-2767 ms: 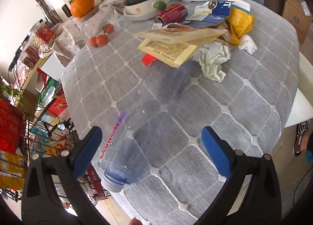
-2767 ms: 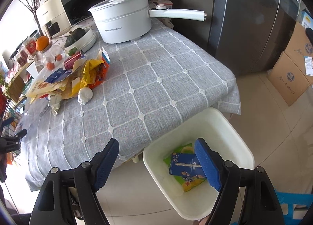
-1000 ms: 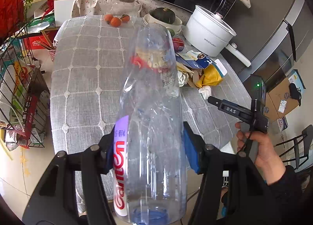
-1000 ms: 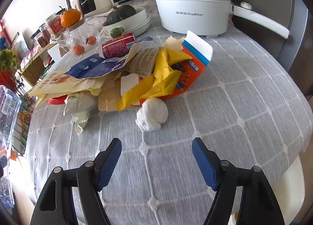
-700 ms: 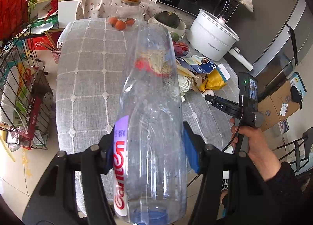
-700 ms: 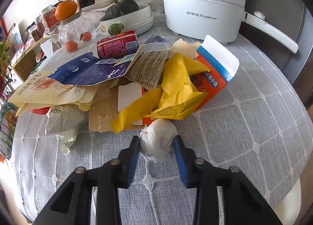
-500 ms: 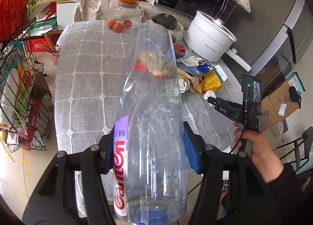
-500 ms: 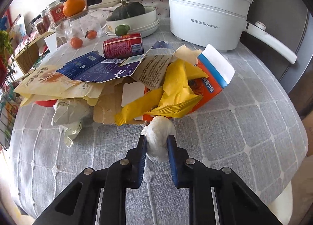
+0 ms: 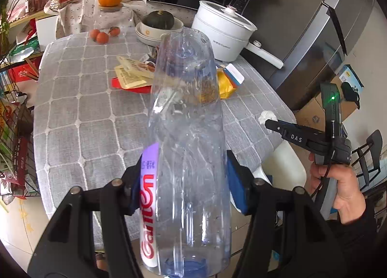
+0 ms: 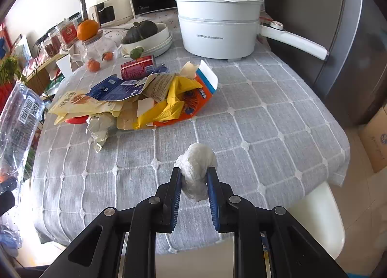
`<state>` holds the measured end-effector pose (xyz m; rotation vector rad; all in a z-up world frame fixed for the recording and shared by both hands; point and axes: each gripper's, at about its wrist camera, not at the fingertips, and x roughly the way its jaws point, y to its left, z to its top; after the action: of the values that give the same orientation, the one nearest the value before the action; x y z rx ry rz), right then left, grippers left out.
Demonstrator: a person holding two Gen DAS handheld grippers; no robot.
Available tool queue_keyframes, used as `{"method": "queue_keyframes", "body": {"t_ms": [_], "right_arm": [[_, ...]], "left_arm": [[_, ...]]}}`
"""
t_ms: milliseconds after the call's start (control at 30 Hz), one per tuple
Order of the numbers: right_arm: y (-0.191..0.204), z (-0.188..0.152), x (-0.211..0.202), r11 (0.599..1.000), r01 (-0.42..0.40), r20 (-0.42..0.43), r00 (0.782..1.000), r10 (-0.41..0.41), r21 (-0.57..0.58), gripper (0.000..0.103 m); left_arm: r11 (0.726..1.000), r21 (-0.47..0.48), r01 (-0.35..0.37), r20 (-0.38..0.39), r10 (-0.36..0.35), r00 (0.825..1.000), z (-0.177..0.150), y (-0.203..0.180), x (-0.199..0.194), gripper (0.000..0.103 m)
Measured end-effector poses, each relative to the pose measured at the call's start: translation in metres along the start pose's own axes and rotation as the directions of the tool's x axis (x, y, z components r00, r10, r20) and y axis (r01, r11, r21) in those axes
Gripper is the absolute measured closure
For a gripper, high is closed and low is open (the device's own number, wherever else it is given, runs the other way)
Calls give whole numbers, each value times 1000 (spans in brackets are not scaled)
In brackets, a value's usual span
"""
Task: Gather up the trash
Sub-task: 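Drop the bottle into the white bin with the left gripper while the right gripper drops the tissue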
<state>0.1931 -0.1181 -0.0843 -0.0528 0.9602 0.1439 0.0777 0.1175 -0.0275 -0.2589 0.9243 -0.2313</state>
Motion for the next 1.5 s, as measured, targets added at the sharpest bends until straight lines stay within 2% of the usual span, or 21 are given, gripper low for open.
{"method": "queue_keyframes", "body": {"t_ms": [233,400,600,867,1067,1300,1433,1500], "right_arm": [[-40,-26,-37,997,-26,-7,1000,27,70,81],[-70,-39,-64,996,-12,22,1000,11,91,81],[-112,-53,-76,989,21,14,1000,-23,149,81],[-168,-83,-81,976,77,-28,997,-73,202,81],[-214,-105,-82,955,112,-72,993,-96,273,81],[-246,-123,-83,942,146,-107,987,-119,303,81],[-257,-131,-81,937,155,-130,984,-120,312,81],[-261,-133,-82,937,156,-132,984,-120,314,81]], "left_arm": [[997,74,33,-26,-31,999,-1,-41,17,42],[989,139,59,-59,-51,997,-5,-76,36,42],[969,226,104,-117,-79,990,-14,-124,63,42],[921,338,193,-247,-111,963,-36,-192,106,42],[895,385,224,-338,-89,937,-56,-234,149,42],[891,390,232,-386,-71,920,-65,-259,191,42],[884,397,248,-401,-76,913,-68,-269,201,42],[875,421,241,-387,-67,920,-69,-274,200,39]]}}
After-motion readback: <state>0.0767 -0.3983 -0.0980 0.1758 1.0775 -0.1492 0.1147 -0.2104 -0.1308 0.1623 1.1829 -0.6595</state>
